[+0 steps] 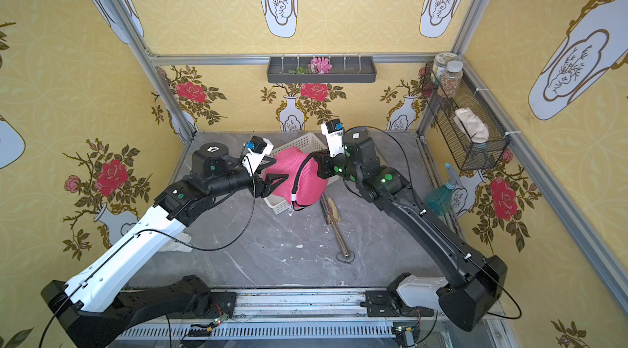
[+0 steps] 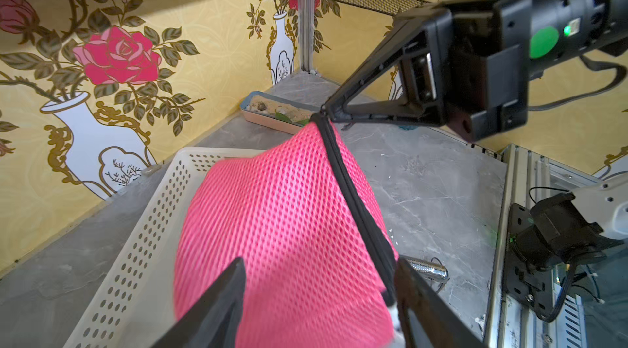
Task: Turn the laundry bag inside out
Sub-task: Zip the zipper on the laundry bag.
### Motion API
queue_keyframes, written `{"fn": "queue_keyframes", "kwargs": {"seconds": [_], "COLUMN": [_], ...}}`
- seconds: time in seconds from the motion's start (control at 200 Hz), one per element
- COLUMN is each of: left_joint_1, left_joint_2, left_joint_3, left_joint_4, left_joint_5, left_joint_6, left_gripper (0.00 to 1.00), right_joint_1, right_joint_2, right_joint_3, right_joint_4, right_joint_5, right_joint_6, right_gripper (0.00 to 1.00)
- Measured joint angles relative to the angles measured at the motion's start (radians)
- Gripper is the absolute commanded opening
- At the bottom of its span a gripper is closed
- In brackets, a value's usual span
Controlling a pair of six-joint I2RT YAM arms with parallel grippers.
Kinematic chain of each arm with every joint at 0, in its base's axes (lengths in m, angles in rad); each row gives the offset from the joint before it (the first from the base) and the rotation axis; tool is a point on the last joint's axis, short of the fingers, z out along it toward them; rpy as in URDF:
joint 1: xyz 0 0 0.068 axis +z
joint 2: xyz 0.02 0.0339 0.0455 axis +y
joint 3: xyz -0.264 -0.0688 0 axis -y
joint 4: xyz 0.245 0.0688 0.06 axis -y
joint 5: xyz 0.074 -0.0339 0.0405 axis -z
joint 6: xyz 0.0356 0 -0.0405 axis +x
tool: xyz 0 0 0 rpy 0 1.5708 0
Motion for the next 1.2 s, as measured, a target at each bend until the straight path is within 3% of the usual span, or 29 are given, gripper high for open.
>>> {"fn": "queue_keyframes", "kwargs": {"seconds": [0.229, 0.569, 0.673, 0.863, 1.197], "left_joint_1": [0.000, 0.000, 0.000, 0.000, 0.002], "left_joint_2": [0.037, 0.039, 0.048, 0.063, 0.061], "left_joint_3": [0.019, -0.033, -0.034, -0.032, -0.018], "left_joint_4": [0.009, 0.098, 0.119, 0.107, 0.089], "left_joint_5": [0.023, 0.066, 0.072, 0.074, 0.076], "left_joint_6": [-0.034, -0.129, -0.137, -0.128, -0.076], "left_gripper": [0.73, 0.68, 0.59, 0.33, 0.00], "right_joint_1": [0.080, 0.145, 0.157, 0.172, 0.172], "right_joint_2": [0.049, 0.033, 0.033, 0.024, -0.002], "right_joint_3": [0.033, 0.043, 0.045, 0.043, 0.040], "right_joint_4": [0.008, 0.035, 0.036, 0.036, 0.037], "right_joint_5": [-0.030, 0.050, 0.070, 0.097, 0.109], "right_joint_6": [0.022, 0.038, 0.048, 0.053, 0.074], "right_gripper": [0.00, 0.00, 0.00, 0.00, 0.00]}}
